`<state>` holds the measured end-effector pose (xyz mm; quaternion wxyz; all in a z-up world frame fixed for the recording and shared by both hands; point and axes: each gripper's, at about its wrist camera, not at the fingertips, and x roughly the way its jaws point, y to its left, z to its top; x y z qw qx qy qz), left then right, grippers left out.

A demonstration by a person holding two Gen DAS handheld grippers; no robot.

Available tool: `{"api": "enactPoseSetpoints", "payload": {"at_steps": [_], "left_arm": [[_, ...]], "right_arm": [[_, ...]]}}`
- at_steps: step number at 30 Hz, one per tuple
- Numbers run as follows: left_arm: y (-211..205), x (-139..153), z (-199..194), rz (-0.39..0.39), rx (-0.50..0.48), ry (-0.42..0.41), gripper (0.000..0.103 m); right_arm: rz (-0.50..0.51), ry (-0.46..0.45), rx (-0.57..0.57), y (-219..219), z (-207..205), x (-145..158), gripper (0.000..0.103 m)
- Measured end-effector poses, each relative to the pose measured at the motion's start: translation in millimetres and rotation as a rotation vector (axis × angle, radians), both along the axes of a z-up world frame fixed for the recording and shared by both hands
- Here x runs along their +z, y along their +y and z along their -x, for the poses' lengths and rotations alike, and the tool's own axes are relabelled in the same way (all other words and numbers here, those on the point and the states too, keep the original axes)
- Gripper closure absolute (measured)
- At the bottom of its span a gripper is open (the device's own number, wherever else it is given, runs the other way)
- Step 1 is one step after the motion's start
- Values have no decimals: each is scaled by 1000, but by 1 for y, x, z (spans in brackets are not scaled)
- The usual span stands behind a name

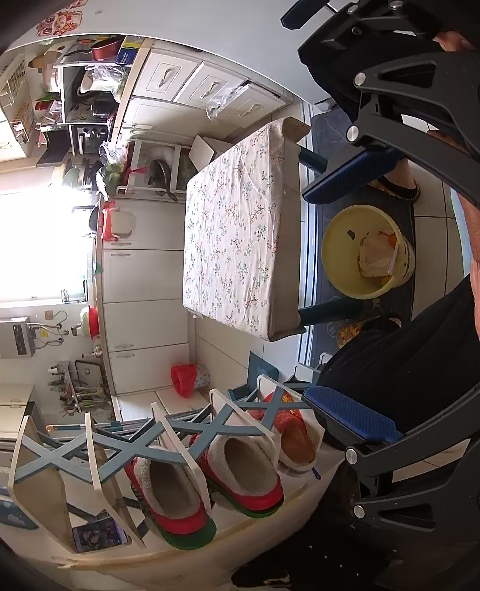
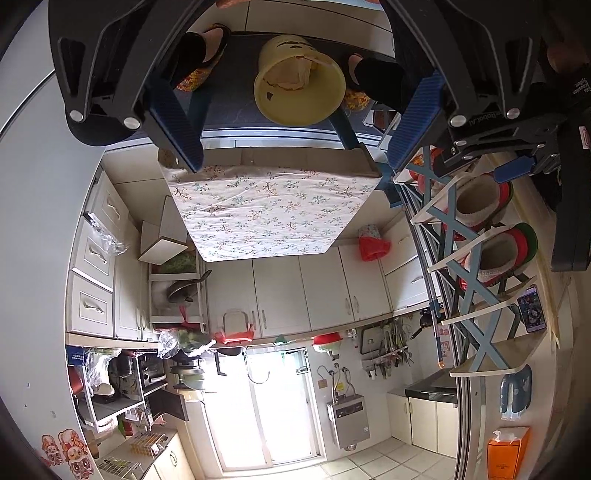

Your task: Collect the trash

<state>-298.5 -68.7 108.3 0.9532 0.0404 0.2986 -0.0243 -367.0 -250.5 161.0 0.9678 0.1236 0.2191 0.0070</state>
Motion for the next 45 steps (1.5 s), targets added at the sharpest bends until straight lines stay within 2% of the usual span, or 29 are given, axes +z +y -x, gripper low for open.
{"api": "enactPoseSetpoints", "payload": {"at_steps": [45], "left_arm": [[3, 0, -1, 2, 0, 3, 8]], "right_arm": [[1, 12, 1, -4, -3, 4, 7]]}}
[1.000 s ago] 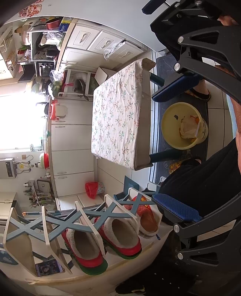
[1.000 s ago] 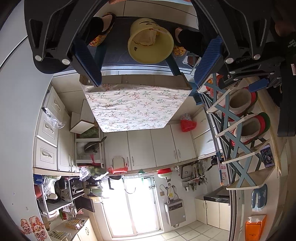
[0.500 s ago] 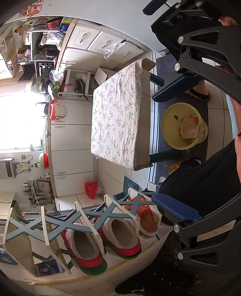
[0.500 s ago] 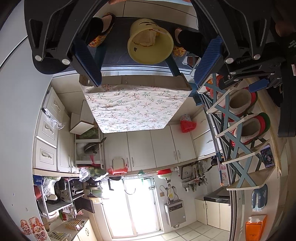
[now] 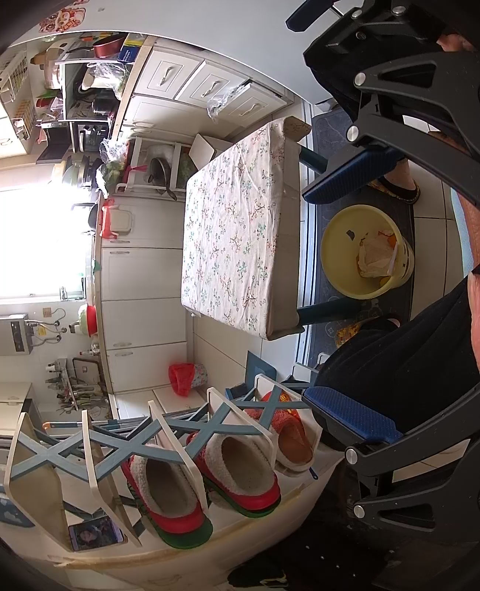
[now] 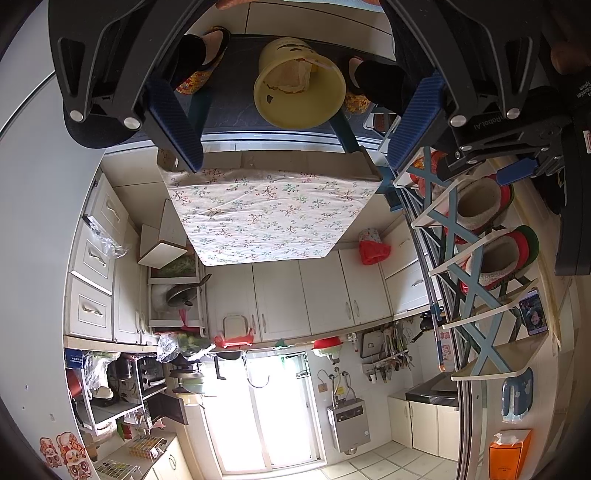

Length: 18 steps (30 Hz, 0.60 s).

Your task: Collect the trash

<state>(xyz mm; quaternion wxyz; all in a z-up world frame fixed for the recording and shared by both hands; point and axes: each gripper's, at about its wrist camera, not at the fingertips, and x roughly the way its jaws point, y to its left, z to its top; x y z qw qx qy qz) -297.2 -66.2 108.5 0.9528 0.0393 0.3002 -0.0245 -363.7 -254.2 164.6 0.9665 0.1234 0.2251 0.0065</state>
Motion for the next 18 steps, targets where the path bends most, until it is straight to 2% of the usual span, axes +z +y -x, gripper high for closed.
{"api": "enactPoseSetpoints", "payload": {"at_steps": [18], "left_arm": [[1, -1, -1, 1, 0, 0, 8]], "right_arm": [[0, 0, 0, -1, 0, 0, 7]]}}
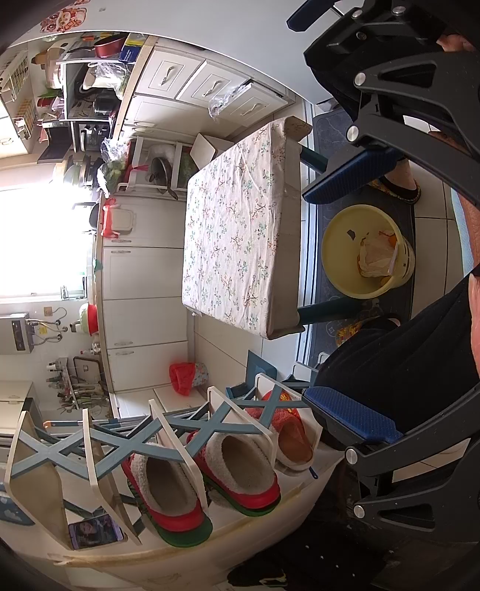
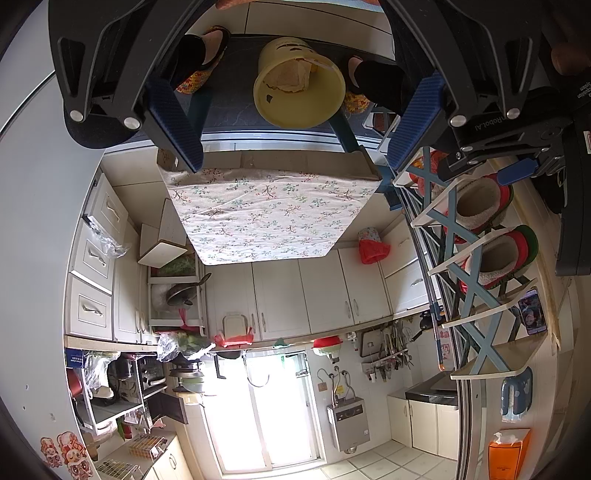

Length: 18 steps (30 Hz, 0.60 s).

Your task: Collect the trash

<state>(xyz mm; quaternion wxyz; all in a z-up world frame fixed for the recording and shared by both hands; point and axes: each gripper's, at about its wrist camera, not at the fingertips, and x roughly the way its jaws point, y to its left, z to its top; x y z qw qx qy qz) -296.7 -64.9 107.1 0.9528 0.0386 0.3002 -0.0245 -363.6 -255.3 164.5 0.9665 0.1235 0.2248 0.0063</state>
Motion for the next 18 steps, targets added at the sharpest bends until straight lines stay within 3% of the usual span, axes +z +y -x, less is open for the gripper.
{"api": "enactPoseSetpoints", "payload": {"at_steps": [18], "left_arm": [[-1, -4, -1, 23, -24, 23, 8]], "right_arm": [[1, -1, -1, -1, -1, -2, 7]]}}
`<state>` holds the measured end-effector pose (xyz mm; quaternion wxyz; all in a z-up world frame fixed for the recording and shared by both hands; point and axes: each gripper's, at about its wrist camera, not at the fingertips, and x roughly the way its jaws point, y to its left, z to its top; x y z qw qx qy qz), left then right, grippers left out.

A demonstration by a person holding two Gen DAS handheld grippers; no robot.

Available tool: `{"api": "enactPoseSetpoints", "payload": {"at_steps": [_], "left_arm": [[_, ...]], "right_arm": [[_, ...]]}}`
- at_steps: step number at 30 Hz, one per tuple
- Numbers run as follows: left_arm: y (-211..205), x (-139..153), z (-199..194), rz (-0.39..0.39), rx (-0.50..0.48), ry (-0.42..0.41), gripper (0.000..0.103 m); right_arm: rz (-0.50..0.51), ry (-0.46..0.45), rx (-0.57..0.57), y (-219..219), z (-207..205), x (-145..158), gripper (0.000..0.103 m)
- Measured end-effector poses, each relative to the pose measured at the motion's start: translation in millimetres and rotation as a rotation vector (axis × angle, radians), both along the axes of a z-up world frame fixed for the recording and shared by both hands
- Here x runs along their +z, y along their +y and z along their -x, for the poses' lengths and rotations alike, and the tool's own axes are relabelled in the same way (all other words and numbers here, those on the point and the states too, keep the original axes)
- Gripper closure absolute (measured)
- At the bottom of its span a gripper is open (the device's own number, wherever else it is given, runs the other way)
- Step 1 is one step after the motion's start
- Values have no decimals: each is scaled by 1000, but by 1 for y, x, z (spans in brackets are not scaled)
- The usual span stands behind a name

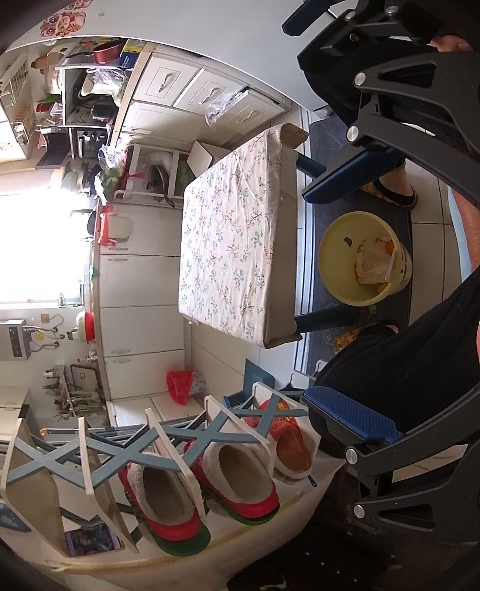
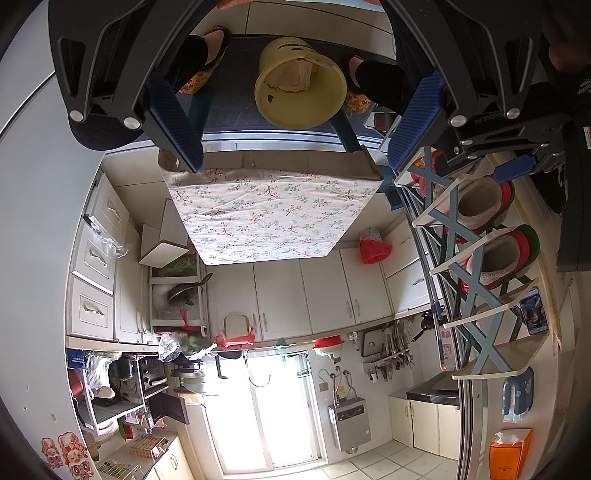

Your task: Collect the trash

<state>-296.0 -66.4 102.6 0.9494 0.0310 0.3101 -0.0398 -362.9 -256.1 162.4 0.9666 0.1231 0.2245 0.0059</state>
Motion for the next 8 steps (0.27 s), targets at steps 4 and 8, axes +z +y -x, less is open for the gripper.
{"api": "enactPoseSetpoints", "payload": {"at_steps": [4, 8], "left_arm": [[1, -1, -2, 14, 1, 11, 8], [-2, -1, -1, 8, -6, 9, 8]], "right_arm": [[0, -2, -4, 0, 1, -1, 7], [0, -3, -7, -1, 2, -2, 7]]}}
